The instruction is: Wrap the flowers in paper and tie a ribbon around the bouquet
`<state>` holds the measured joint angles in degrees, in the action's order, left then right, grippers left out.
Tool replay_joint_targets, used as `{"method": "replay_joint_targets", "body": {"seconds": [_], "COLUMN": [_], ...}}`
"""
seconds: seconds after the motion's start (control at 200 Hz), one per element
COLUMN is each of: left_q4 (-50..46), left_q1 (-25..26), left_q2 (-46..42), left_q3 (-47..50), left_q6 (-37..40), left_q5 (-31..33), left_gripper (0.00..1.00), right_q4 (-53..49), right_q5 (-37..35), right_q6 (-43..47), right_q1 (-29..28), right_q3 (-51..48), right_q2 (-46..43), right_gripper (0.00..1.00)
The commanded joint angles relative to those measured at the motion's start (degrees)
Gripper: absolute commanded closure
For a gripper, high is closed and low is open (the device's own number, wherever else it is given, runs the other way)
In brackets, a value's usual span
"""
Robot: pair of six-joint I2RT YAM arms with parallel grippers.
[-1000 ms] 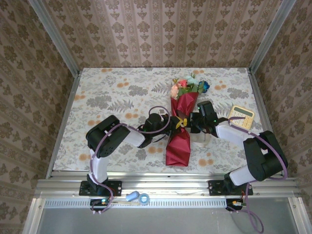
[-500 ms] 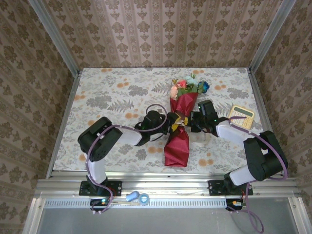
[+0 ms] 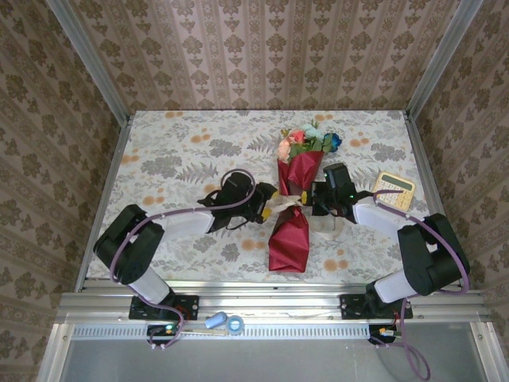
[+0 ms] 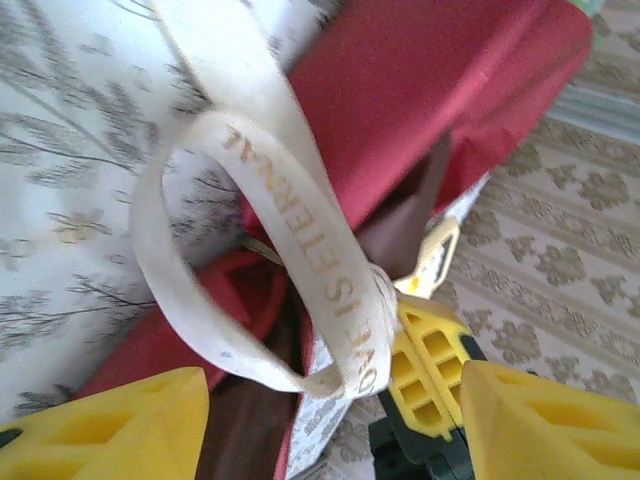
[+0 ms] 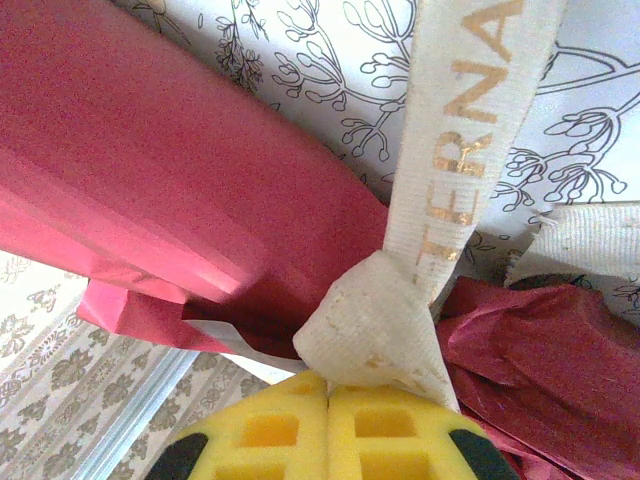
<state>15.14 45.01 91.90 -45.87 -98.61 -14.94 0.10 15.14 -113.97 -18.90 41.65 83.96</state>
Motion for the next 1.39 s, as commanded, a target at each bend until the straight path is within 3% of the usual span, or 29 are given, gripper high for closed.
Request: {"method": "replay_joint_targets", "body": {"seconds": [0.0, 0.195, 0.515, 1.155, 1.275, 1.39], "left_q4": [-5.17, 2.65, -0.53, -7.35, -7.84, -7.14], "left_q1": [-1.22, -0.64, 0.87, -3.01, -2.28, -2.05], "left_q2": [1.39, 9.3, 12.35, 21.71, 22.8, 22.54], "left_q3": [-2.25, -4.54, -7.42, -17.59, -18.41, -16.81], "left_q6": [-1.71, -11.89, -24.54, -26.65, -26.37, -26.96], "left_q5": [0.35, 0.31, 3.57, -1.69, -3.25, -3.26], "left_gripper": [0.31, 0.26, 0.23, 0.3, 0.41, 0.6], "right_q4": [0.34, 0.33, 0.74, 1.13, 1.35, 1.48], "right_q5": [-2.03, -1.85, -1.25, -1.03, -1.25, -1.25], "right_q6": [0.86, 0.91, 1.25, 1.38, 1.3, 1.38], "right_q1": [0.35, 0.31, 0.34, 0.23, 0.26, 0.24], "right_q3": [1.51, 1.29, 1.49, 0.63, 0.54, 0.37], "right_q2": [-1.58, -1.81, -1.84, -2.83, -3.02, -3.16], "right_gripper": [1.0, 1.0, 1.0, 1.0, 1.0, 1.0]}}
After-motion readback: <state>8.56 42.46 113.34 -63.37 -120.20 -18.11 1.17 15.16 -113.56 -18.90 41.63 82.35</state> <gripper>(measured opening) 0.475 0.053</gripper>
